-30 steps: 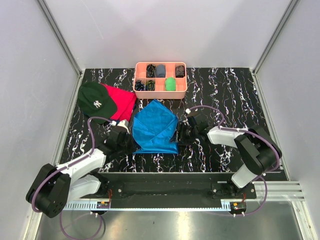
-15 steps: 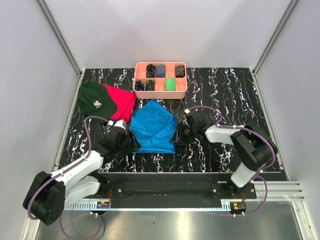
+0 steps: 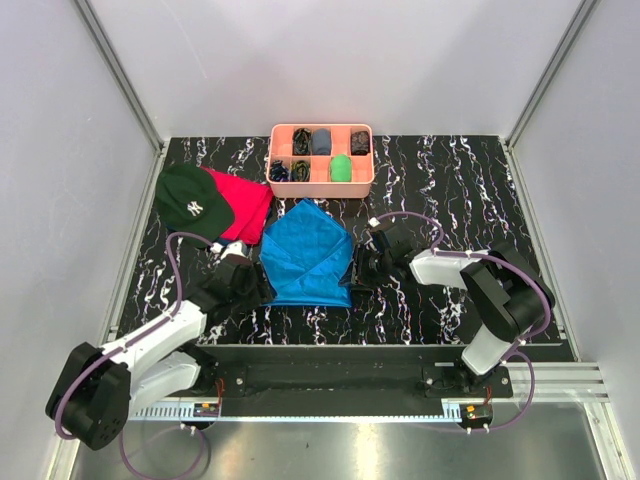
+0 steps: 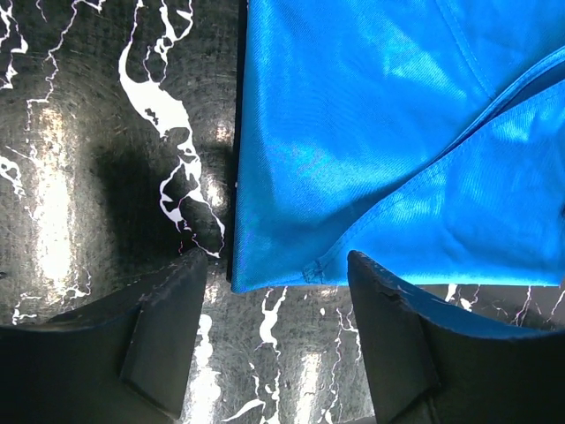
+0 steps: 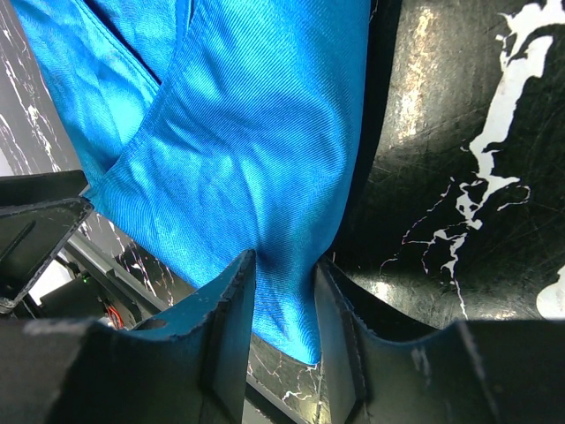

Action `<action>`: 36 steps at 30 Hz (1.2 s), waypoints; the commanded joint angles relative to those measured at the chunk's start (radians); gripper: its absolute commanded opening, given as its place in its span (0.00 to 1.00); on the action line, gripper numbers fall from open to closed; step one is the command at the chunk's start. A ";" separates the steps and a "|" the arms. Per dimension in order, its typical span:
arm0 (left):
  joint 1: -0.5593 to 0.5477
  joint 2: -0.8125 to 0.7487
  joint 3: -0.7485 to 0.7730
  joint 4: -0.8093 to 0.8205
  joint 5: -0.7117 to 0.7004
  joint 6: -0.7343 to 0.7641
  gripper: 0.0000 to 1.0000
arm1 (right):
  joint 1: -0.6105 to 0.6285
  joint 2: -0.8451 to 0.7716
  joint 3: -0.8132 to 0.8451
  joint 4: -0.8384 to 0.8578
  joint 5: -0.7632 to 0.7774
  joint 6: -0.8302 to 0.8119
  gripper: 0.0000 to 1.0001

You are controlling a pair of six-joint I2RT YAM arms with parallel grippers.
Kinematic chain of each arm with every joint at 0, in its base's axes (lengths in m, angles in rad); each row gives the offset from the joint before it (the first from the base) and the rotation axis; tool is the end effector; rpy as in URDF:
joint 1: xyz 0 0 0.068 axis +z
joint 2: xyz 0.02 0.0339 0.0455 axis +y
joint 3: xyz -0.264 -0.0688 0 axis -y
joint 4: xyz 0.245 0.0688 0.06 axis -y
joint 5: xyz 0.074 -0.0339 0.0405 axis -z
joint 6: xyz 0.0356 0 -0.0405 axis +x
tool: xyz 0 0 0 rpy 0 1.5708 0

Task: Fold the napkin, place the utensils inside, and roll it up
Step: Fold the napkin, then roll the napkin with the utensil

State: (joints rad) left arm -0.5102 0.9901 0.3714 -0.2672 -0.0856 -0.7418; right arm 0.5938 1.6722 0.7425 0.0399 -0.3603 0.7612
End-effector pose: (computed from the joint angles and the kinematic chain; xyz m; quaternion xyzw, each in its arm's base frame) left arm 0.1575 -0.0847 0.1562 -0.1230 0.9331 -0.1639 0.2955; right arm 0.2490 0.1832 0.1323 0.0179 0.9291 0.3375 0.1501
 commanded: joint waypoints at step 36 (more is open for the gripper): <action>-0.001 0.150 0.000 0.135 0.038 -0.008 0.00 | 0.006 -0.121 0.018 -0.213 0.248 -0.137 0.48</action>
State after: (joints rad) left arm -0.5102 1.1065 0.3565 -0.1150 -0.0708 -0.7807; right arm 0.5945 1.6146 0.7460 -0.0566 -0.2626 0.7238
